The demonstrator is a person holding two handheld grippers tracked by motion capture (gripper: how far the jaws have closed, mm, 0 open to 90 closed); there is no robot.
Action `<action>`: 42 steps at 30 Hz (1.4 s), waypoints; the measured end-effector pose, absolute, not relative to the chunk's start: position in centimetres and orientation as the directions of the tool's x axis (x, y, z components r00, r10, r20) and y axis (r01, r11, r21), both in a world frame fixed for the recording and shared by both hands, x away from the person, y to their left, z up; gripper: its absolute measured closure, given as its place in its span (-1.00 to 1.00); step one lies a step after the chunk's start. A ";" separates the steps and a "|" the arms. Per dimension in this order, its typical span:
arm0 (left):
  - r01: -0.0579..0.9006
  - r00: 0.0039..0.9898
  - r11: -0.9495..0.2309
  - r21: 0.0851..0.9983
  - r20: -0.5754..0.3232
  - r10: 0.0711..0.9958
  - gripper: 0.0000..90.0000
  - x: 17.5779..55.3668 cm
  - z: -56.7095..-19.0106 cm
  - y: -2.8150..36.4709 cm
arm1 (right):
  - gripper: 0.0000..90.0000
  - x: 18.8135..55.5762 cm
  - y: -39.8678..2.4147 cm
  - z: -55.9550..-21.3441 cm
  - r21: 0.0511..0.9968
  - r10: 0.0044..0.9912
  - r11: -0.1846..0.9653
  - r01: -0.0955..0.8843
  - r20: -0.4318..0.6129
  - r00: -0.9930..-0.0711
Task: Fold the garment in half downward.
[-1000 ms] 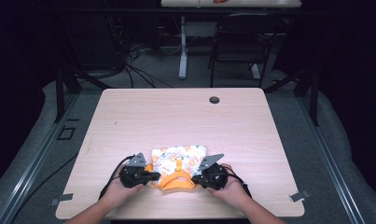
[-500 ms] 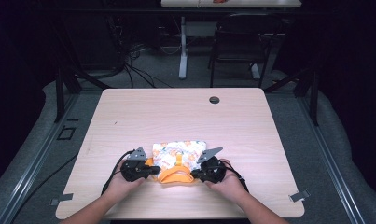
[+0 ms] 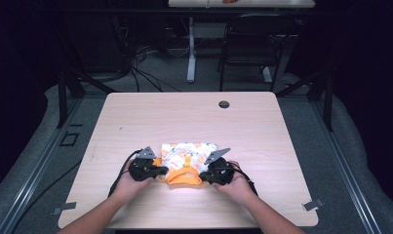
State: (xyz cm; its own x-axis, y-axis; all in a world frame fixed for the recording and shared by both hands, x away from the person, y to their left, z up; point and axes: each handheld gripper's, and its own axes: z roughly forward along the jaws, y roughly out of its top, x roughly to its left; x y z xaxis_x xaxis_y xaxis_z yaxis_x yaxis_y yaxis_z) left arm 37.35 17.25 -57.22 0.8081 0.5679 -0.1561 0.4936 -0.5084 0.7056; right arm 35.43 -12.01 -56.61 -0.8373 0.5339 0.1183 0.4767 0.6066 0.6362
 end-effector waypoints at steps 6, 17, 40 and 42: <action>0.505 0.796 -0.501 0.703 -0.155 0.586 1.00 38.5 -57.2 17.0 | 0.88 36.5 -12.0 -56.5 0.631 0.546 0.608 0.481 0.108 -0.831; 0.518 0.766 -0.467 0.717 -0.146 0.626 1.00 40.4 -57.3 16.6 | 0.88 38.8 -12.1 -56.5 0.633 0.587 0.588 0.504 0.095 -0.804; 0.543 0.724 -0.387 0.745 -0.182 0.665 0.96 41.0 -57.1 16.8 | 0.77 40.0 -12.2 -56.2 0.658 0.639 0.532 0.533 0.102 -0.762; 0.541 0.725 -0.379 0.751 -0.188 0.662 0.95 40.9 -56.8 16.9 | 0.76 39.8 -12.3 -55.9 0.668 0.641 0.524 0.528 0.098 -0.761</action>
State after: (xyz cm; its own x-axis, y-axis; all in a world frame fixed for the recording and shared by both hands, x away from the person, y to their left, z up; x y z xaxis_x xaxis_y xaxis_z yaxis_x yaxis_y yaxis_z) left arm 40.86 16.91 -56.76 0.7252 0.6624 -0.1879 0.5406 -0.3787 0.7513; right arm 39.80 -12.25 -55.92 -0.7609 0.6414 0.0983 0.5281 0.5242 0.6681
